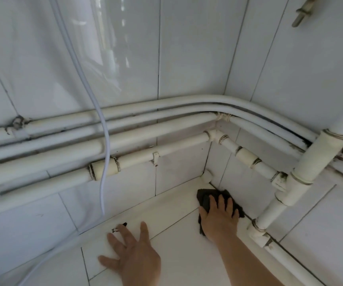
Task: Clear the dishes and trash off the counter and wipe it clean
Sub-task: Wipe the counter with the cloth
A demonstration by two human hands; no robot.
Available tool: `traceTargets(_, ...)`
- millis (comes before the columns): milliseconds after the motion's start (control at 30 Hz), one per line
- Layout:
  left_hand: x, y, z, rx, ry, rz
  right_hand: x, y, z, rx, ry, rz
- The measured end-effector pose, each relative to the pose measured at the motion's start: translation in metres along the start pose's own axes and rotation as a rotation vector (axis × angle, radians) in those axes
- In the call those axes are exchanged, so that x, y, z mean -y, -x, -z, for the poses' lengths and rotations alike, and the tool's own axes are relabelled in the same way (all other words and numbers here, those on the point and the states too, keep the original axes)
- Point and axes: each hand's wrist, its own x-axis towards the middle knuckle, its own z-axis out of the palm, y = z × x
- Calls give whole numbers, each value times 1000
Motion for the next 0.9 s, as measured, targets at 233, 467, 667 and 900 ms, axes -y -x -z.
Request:
traceTargets(233,4,2,-3,-42,62,-31,-17,65,-6,54,35,-10)
traceTargets(467,17,41,2,-65,77,-61,-8,126,-21,78,77,95)
traceTargets(667,44,79,-10,13,3,-35,32,94,-10,120,66,183)
traceTargets(900,77,83,-9,16,-1,32,127,100,-35,142,85,584)
